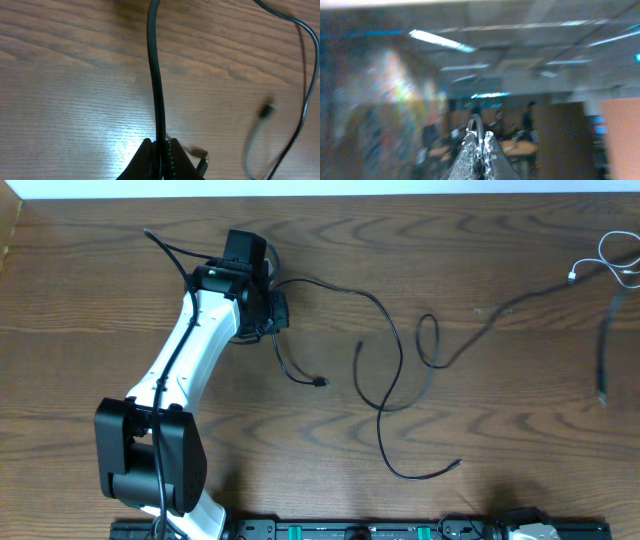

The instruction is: Untangle cables

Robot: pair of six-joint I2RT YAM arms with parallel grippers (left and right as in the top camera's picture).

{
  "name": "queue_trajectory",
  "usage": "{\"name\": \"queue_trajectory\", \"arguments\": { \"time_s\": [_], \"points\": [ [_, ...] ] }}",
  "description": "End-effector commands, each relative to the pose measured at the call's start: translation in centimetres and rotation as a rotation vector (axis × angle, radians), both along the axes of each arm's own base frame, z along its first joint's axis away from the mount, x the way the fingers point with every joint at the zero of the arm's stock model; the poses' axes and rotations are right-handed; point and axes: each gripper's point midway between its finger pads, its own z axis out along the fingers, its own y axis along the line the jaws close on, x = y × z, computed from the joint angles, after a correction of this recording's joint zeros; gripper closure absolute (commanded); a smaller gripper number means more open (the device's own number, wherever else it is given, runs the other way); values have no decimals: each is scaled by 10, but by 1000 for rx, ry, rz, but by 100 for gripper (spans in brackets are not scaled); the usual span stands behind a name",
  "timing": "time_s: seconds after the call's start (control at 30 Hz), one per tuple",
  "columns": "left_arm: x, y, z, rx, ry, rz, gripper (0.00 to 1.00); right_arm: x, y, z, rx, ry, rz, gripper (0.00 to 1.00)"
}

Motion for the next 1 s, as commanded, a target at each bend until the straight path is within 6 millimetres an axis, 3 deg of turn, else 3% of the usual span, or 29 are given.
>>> {"name": "queue_trajectory", "arguments": {
  "time_s": [0.0,0.13,0.3,0.47,0.6,0.8,0.97],
  "points": [
    [2,8,-5,42,6,30,92,-27,-41,1,51,-9,-235,99],
    [3,8,-5,42,6,30,92,-1,-51,-17,-9,111,-368,99],
    [2,8,-5,42,7,30,92,74,-43,-56,-103,318,-405,99],
    [1,8,-5,42,11,30,92,156,-17,-119,-195,552,-301,99],
    [1,8,-6,43,14,30,92,202,11,-166,-203,690,-149,99],
    [0,8,-6,43,15,30,92,235,37,-254,-157,980,11,99],
    [1,8,-6,43,14,30,92,226,57,-345,-119,1332,144,99]
  ]
}}
